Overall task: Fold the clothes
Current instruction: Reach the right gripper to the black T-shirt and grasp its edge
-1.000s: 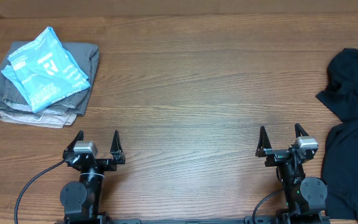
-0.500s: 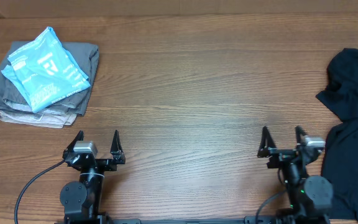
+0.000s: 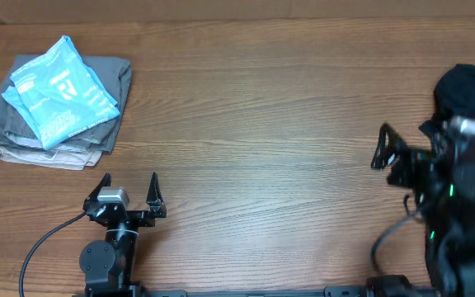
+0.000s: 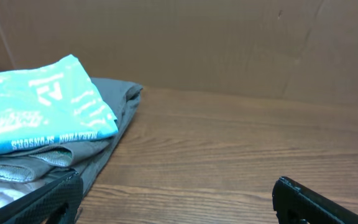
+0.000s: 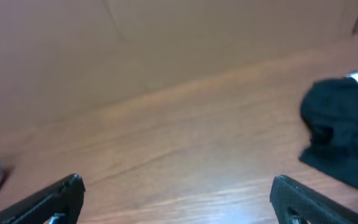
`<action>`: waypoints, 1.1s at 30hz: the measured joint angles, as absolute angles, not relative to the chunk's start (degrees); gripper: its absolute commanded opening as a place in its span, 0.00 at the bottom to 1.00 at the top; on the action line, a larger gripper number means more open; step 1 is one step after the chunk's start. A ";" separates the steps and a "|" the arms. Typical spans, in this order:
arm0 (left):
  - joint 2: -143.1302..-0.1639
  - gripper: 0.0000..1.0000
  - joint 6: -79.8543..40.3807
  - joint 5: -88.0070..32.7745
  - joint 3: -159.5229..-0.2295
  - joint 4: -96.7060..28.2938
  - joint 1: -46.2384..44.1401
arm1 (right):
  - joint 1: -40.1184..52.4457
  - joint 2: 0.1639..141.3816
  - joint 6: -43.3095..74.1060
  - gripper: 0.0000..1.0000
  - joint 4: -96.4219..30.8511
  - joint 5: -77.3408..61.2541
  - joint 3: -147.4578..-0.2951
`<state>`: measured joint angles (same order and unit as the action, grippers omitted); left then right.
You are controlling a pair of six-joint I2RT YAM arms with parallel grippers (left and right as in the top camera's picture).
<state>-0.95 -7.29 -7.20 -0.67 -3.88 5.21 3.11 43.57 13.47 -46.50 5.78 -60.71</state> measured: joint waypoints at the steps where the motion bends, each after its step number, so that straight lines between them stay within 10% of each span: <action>1: -0.95 1.00 -7.29 -7.18 -0.64 -3.86 5.21 | 2.35 47.66 13.52 1.00 -50.09 6.02 -65.04; 15: -0.95 1.00 -7.29 -7.18 -0.64 -3.88 4.84 | -15.86 78.24 13.50 0.99 -62.11 4.91 -81.82; 20: -0.95 1.00 -7.29 -7.18 -0.64 -3.88 4.84 | -17.78 85.45 13.32 0.73 -60.45 4.54 -81.82; 33: -0.95 1.00 -7.29 -7.18 -0.64 -3.88 4.84 | -19.16 105.08 16.69 0.70 -50.00 8.95 -81.84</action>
